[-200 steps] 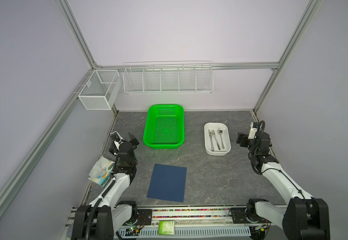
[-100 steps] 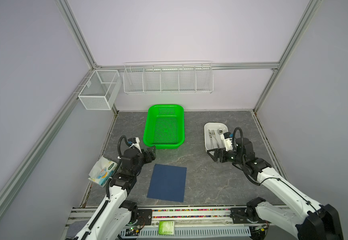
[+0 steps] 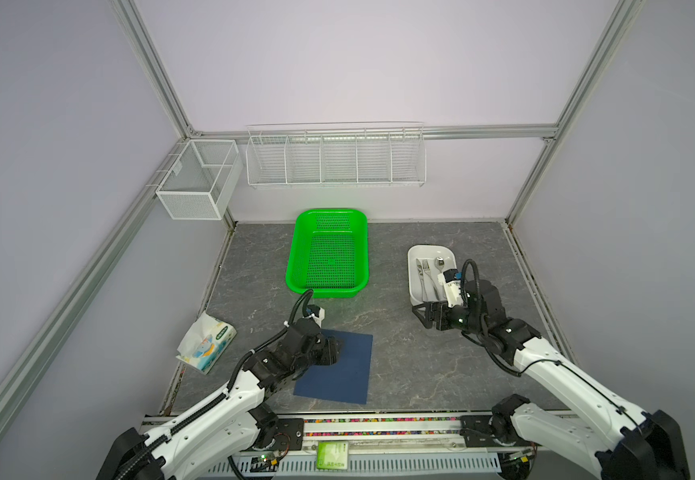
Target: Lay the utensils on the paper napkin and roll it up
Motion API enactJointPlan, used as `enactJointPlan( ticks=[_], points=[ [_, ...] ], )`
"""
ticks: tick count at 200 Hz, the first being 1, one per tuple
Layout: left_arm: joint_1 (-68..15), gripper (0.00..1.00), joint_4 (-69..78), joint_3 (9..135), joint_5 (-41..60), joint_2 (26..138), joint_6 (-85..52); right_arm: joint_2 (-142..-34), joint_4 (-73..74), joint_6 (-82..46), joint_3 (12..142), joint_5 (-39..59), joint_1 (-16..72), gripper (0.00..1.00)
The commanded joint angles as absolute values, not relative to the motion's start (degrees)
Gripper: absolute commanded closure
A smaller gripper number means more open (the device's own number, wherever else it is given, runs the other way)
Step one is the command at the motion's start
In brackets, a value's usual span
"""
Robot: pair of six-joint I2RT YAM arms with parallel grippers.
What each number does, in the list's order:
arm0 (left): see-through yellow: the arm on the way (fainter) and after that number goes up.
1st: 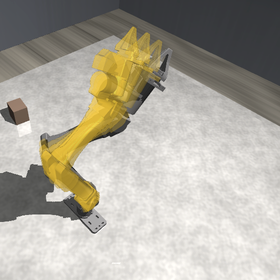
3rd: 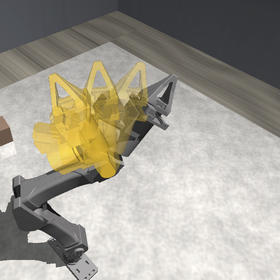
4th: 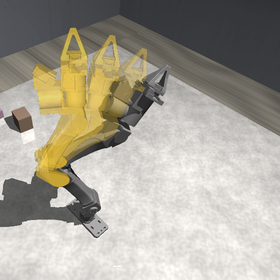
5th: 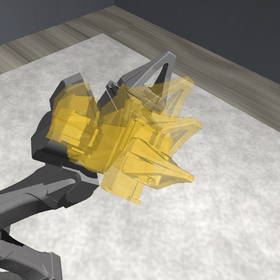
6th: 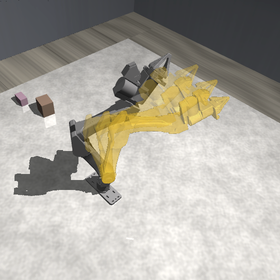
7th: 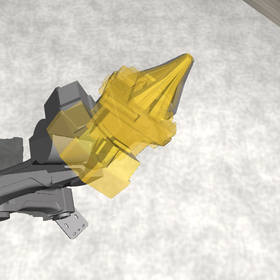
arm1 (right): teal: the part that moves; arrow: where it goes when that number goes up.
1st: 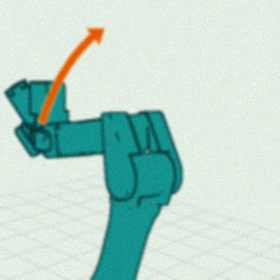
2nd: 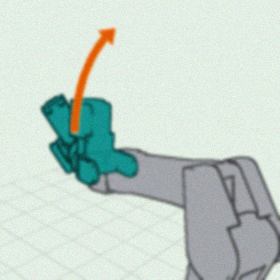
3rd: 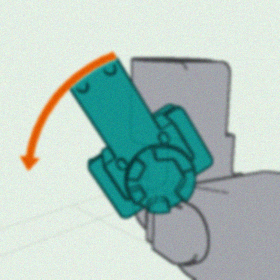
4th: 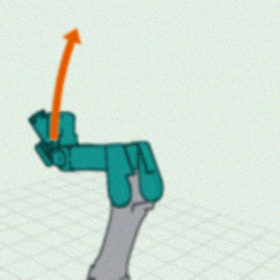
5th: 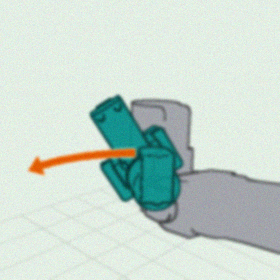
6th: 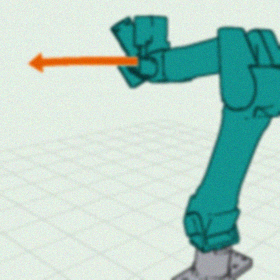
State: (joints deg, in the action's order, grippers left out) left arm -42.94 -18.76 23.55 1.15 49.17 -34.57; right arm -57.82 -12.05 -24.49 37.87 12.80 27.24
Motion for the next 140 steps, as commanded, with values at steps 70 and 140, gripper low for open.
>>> enactJointPlan(
  ticks=[70,140],
  points=[
    [-43.4,0.51,-17.2,21.2,6.6,56.6,-36.2,-54.4,-17.2,-26.4,38.7,1.0,27.7,0.12],
    [-44.3,0.54,-12.9,19.0,7.6,59.7,-37.0,-46.7,-18.1,-34.7,37.0,-12.4,27.3,0.11]
  ],
)
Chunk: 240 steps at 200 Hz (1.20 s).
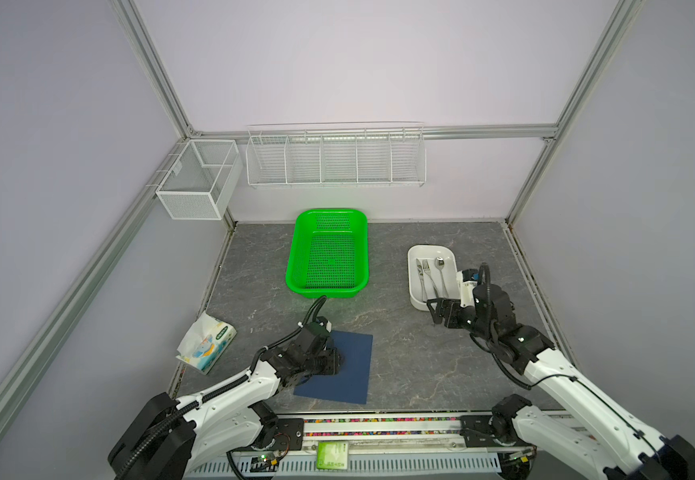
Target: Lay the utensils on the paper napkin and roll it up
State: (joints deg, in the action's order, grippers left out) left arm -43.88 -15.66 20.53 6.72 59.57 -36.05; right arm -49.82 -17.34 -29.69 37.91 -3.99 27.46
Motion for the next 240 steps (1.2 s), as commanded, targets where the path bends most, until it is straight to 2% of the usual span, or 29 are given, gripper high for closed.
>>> enactJointPlan(
  ticks=[1,54,81,110,123,146,162,179,195,208,240],
  points=[
    [-44.3,0.54,-12.9,18.9,7.6,59.7,-37.1,-46.5,-18.0,-34.8,36.9,-12.6,27.3,0.12],
    [-45.0,0.54,-8.4,20.1,9.3,64.1,-35.2,-45.0,-18.1,-30.5,37.0,-7.9,27.3,0.12],
    [-49.5,0.52,-3.7,22.3,7.3,69.1,-35.2,-47.1,-22.0,-27.6,39.6,-7.1,27.3,0.11],
    [-52.1,0.51,-0.9,26.8,9.4,77.9,-34.2,-46.8,-19.7,-24.6,38.4,1.8,27.3,0.10],
    [-52.9,0.51,-0.7,29.7,10.6,82.4,-33.3,-46.9,-19.7,-25.5,37.5,3.4,27.3,0.09],
    [-53.7,0.51,3.8,32.7,12.6,88.5,-32.8,-48.1,-22.4,-30.7,36.2,0.0,27.3,0.07],
    [-53.8,0.51,7.4,34.0,14.2,91.1,-32.4,-49.0,-23.4,-30.8,36.2,4.4,27.4,0.03],
    [-53.8,0.51,7.4,36.6,15.3,94.0,-31.1,-49.1,-24.6,-32.6,35.3,4.8,27.6,0.00],
    [-53.8,0.51,6.1,39.1,16.2,95.6,-29.8,-48.3,-23.3,-34.8,33.3,6.6,27.7,0.03],
    [-53.8,0.51,5.9,39.8,15.0,94.6,-29.1,-47.5,-19.9,-35.6,31.6,11.2,27.8,0.10],
    [-53.7,0.44,3.1,38.8,8.4,84.5,-27.4,-49.6,-18.2,-35.1,31.9,15.7,28.5,0.16]
  ],
)
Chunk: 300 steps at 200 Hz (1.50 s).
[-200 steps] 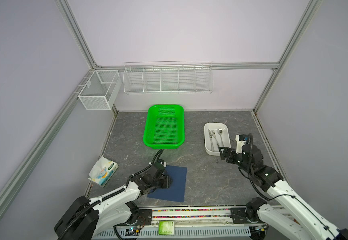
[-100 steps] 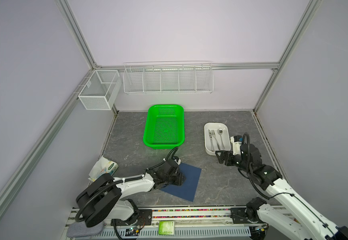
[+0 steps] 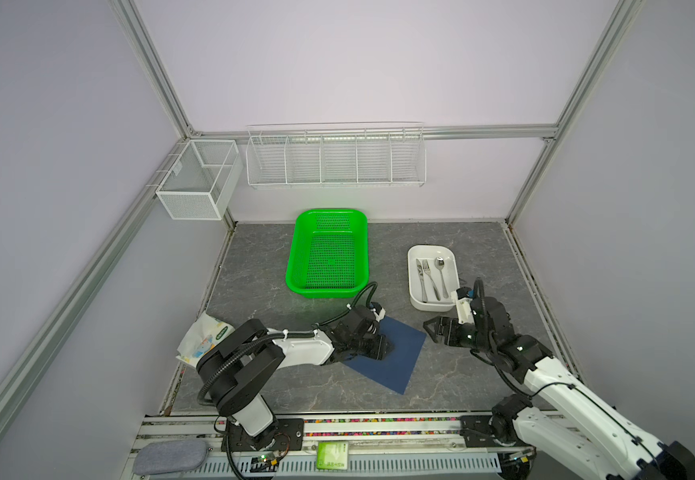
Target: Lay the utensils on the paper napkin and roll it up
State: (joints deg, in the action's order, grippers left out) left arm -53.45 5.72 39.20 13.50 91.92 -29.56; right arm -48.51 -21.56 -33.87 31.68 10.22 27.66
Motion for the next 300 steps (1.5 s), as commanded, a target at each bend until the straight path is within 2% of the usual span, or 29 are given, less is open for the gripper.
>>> enactJointPlan(
  ticks=[1,21,42,78,125,168,201,300],
  points=[
    [-53.7,0.43,3.2,38.6,8.0,84.2,-27.4,-49.8,-18.2,-34.9,31.9,15.8,28.5,0.16],
    [-53.6,0.39,4.9,37.3,4.0,77.3,-27.9,-52.7,-12.6,-33.0,29.9,14.5,29.6,0.17],
    [-53.6,0.39,-3.8,39.3,0.9,72.3,-28.3,-57.0,-6.1,-33.0,30.1,15.8,30.6,0.20],
    [-53.6,0.39,-4.7,32.3,-5.9,64.0,-32.5,-61.9,-12.7,-26.7,36.4,13.2,40.8,0.21],
    [-53.1,0.43,-7.6,26.1,-10.5,53.6,-35.6,-72.5,-15.1,-24.5,42.4,11.7,46.3,0.21],
    [-51.2,0.44,-14.0,25.3,-12.9,50.1,-35.3,-79.3,-12.2,-27.4,42.9,14.1,48.9,0.20],
    [-46.8,0.45,-13.4,23.6,-10.2,48.1,-37.3,-83.6,-12.2,-27.3,44.7,13.8,50.0,0.19],
    [-44.4,0.44,-17.8,22.8,-12.7,42.0,-37.3,-95.1,-9.7,-33.6,48.5,6.9,50.1,0.19]
  ],
)
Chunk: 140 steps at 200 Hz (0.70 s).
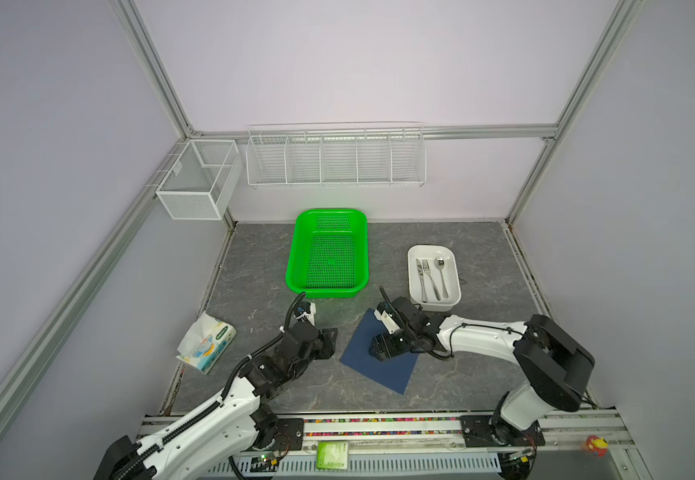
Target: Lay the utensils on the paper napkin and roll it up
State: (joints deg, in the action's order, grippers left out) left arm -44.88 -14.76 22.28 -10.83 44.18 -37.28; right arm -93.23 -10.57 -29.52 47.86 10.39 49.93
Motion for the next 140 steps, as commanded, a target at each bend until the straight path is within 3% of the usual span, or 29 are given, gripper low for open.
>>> enactJointPlan(
  ticks=[1,65,87,140],
  points=[
    [-44.4,0.44,-17.8,22.8,-12.7,41.9,-37.3,-95.1,-9.7,-33.8,48.5,6.7,50.1,0.19],
    [-43.5,0.44,-17.8,24.2,-14.1,41.8,-36.2,-94.4,-8.2,-50.7,44.7,-3.8,51.5,0.20],
    [-43.4,0.44,-16.8,24.8,-13.4,42.9,-35.9,-95.1,-4.5,-47.5,45.6,0.1,52.0,0.21],
    [-43.3,0.44,-16.8,25.5,-14.0,44.2,-35.7,-89.2,-10.0,-40.9,50.0,-0.9,52.4,0.20]
  ],
)
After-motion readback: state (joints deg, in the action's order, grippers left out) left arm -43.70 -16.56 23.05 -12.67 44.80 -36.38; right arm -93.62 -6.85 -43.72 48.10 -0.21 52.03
